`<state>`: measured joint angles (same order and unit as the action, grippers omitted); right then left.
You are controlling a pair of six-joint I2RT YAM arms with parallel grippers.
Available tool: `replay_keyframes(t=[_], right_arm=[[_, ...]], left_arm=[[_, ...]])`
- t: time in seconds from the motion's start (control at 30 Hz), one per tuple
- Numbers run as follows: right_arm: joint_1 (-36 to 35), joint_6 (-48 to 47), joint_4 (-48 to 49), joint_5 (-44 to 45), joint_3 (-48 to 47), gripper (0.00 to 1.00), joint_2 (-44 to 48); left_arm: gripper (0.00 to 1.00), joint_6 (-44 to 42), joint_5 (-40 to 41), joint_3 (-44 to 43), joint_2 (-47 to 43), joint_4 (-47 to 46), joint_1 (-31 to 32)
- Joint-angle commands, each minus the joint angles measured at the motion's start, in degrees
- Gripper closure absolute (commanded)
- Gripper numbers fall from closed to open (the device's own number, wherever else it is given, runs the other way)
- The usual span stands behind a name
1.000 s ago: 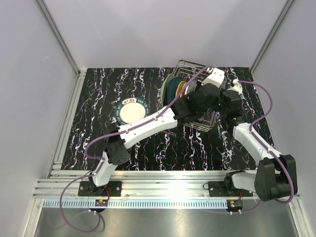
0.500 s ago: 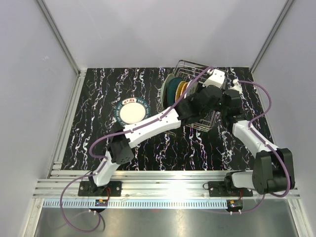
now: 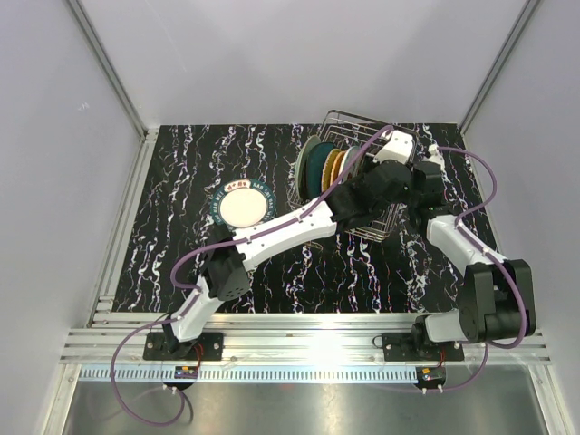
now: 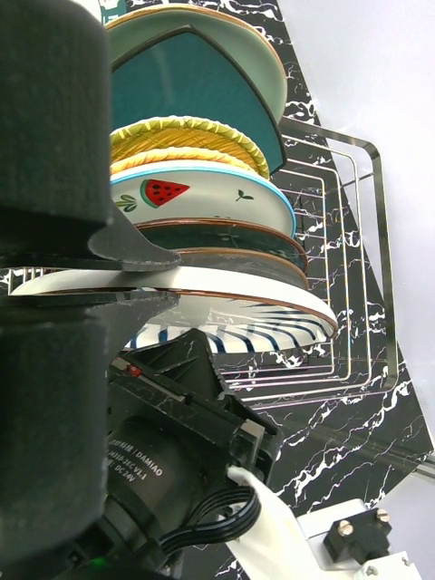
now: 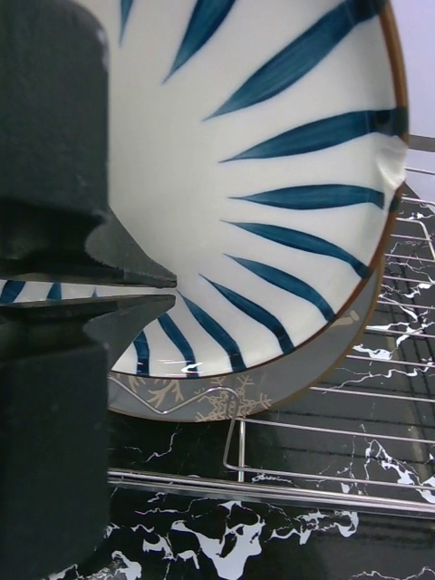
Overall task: Load the plates into the dish rack
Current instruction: Insert the plate into the dish rack
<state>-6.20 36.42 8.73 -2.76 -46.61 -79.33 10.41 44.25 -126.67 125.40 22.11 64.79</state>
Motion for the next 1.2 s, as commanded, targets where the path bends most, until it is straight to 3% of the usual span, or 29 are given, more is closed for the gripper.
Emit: replay_keyframes(t=[0.0, 0.23, 0.3, 0.53, 0.8, 1.17], right_arm=[[0.04, 0.75, 4.19, -3.83, -3.57, 0.86, -1.26], [0.75, 0.66, 4.45, -4.53, -3.75, 0.85, -2.67], [0.84, 0.58, 4.45, -4.71, -3.75, 0.85, -3.2], [1.19, 0.66, 4.36, -5.41, -3.58, 0.85, -4.43], [1.71, 0.49, 3.84, -5.23, -3.49, 0.85, -4.87], [2.06, -0.21, 1.56, -5.5, -4.54, 0.85, -3.38]], left_arm=[[1.0, 4.17, -0.57, -3.67, -1.3, -13.67, 1.3], [1.0, 4.35, -1.79, -2.88, -0.77, -14.02, 0.86], [0.94, 4.44, -1.8, -1.57, -0.69, -14.11, 0.68], [0.91, 4.79, -1.89, 1.6, -0.6, -14.29, 0.07], [0.64, 4.61, -1.62, 4.41, -1.04, -14.28, -0.37], [0.52, 2.69, -0.48, 9.51, -6.74, -15.96, -0.37]])
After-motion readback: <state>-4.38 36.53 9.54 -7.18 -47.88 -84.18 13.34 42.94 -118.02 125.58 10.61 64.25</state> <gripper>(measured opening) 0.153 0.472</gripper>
